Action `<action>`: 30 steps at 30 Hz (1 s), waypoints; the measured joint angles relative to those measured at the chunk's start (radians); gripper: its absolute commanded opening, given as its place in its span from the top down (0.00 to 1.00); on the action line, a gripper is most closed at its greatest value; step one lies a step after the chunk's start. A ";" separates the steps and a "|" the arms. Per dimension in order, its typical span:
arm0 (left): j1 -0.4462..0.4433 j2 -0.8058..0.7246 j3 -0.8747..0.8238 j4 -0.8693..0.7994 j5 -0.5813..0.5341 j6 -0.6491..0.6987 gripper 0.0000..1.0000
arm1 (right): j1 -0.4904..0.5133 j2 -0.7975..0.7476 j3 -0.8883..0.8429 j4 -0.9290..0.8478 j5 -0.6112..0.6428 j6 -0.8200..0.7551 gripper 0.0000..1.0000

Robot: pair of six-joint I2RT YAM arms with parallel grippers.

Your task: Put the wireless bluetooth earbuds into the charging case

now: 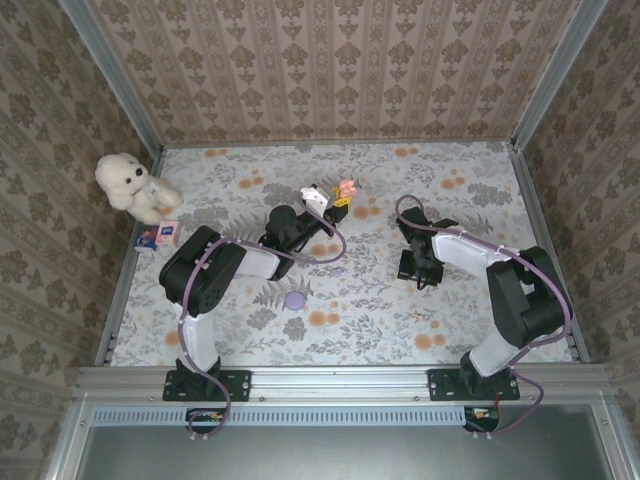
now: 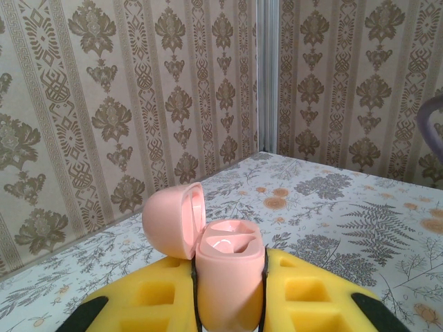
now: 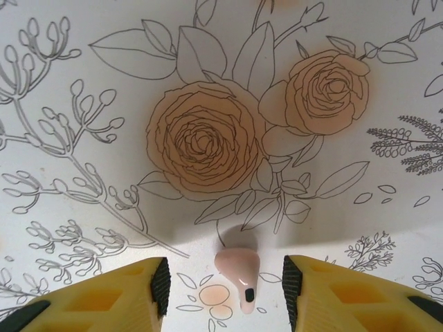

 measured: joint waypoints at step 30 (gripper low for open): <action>0.001 0.000 0.000 0.000 0.000 0.000 1.00 | 0.003 0.048 0.010 0.000 0.019 -0.051 0.64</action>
